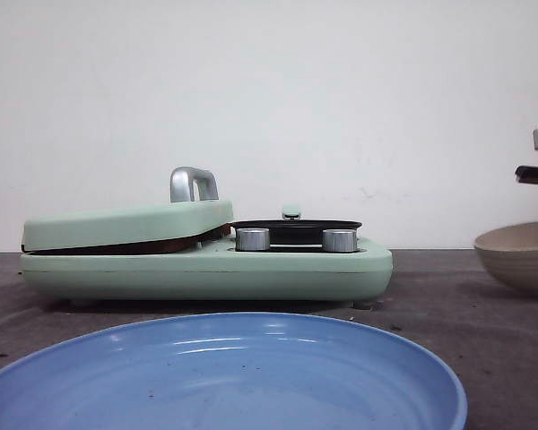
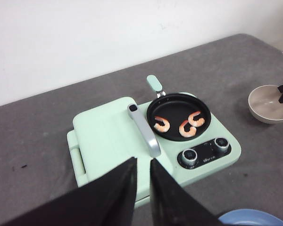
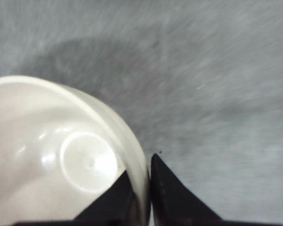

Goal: Make breakfast with bread and shrimp

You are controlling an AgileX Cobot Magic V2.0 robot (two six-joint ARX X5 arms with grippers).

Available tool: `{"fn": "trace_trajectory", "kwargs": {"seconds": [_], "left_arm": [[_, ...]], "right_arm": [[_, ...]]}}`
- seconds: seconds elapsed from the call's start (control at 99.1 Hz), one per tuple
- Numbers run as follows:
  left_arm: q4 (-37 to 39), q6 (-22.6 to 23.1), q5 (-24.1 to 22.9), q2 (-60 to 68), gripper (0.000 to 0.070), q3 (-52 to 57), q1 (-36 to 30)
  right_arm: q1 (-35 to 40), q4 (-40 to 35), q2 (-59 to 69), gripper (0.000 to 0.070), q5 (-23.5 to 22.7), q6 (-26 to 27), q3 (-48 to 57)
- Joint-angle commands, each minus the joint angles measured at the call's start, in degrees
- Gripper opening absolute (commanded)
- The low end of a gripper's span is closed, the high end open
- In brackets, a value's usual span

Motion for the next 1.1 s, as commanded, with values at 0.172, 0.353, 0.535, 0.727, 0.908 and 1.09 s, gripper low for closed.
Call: {"fn": "trace_trajectory", "kwargs": {"seconds": [0.172, 0.353, 0.535, 0.727, 0.908, 1.09], "left_arm": [[-0.39, 0.33, -0.17, -1.84, 0.0000, 0.63, -0.48], [-0.74, 0.33, -0.20, -2.84, 0.0000, 0.63, -0.48], [-0.33, -0.55, -2.21, -4.00, 0.0000, 0.63, -0.46], [1.44, -3.76, -5.57, -6.12, 0.0000, -0.13, -0.46], [5.11, -3.80, -7.02, -8.83, 0.0000, -4.63, -0.46], [8.57, -4.52, -7.02, -11.13, 0.0000, -10.67, -0.48]], "right_arm": [[0.07, 0.17, 2.71, 0.0065, -1.27, -0.22, 0.61], [0.00, -0.02, 2.62, 0.0530, -1.03, -0.07, 0.68], [-0.39, -0.61, -2.36, 0.0463, -0.04, 1.22, 0.68], [0.24, 3.04, -13.42, 0.0047, -2.27, 1.22, 0.66], [3.61, 8.11, -23.96, 0.0000, -3.91, 0.63, -0.55], [7.58, 15.02, -36.09, 0.0000, -0.61, -4.79, -7.32]]}}
